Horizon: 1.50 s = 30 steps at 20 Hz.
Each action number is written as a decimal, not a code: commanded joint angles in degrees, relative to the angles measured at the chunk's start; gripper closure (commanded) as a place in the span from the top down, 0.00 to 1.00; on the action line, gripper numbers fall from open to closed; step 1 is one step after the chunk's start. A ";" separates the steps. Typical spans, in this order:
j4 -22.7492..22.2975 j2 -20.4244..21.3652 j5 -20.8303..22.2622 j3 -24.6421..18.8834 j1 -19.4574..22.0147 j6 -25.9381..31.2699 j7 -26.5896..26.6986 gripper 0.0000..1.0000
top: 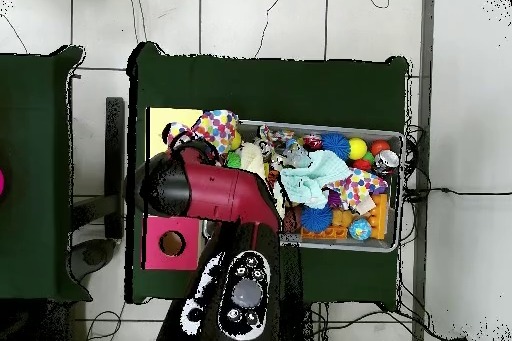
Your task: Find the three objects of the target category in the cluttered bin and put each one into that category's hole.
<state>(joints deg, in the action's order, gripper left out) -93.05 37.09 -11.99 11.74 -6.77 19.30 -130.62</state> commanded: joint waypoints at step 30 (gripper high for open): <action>1.82 -10.39 -14.64 -0.15 -3.64 4.92 -11.32 0.00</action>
<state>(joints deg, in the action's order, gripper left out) -85.72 28.12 -24.05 15.37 -13.76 19.55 -130.71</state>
